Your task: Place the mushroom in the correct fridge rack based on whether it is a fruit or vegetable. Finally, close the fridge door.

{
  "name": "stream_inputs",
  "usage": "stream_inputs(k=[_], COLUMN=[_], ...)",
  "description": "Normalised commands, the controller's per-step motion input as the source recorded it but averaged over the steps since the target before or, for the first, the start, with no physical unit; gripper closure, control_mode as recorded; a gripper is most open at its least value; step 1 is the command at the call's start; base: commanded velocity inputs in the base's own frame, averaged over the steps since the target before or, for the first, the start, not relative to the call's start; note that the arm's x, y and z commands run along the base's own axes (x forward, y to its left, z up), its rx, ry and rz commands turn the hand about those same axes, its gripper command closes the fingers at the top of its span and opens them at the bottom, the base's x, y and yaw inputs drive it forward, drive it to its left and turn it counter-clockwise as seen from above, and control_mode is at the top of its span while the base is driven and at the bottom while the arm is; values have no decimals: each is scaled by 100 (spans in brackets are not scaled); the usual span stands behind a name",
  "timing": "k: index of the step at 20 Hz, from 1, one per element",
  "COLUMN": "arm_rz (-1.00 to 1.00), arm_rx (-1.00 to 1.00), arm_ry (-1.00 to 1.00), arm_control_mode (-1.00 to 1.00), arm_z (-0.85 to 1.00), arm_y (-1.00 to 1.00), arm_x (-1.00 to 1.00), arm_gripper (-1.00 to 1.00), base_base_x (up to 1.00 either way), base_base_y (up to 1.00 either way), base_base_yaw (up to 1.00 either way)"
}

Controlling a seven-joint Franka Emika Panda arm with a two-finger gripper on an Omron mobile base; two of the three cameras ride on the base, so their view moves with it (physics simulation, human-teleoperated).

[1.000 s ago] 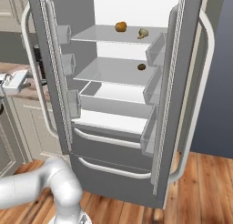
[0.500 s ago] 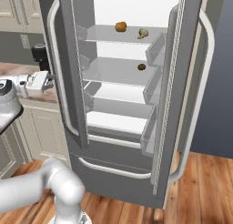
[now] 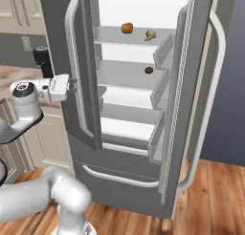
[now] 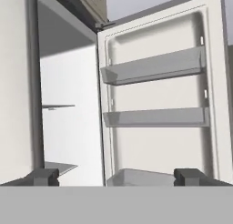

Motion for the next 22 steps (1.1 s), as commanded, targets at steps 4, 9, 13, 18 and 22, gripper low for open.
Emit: stream_inputs(k=[4, 9, 13, 18, 22], arm_rz=[0, 0, 0, 0, 0], arm_rx=[0, 0, 0, 0, 0], arm_ry=[-2, -1, 0, 0, 0], arm_control_mode=[-100, -100, -100, -100, -100], arm_z=[0, 0, 0, 0, 0], arm_y=[-43, -24, -5, -7, -10], arm_x=[47, 71, 84, 78, 79], arm_gripper=[-100, -100, -100, -100, -100], base_base_x=[0, 0, 0, 0, 0], base_base_y=[0, 0, 0, 0, 0], base_base_yaw=[0, 0, 0, 0, 0])
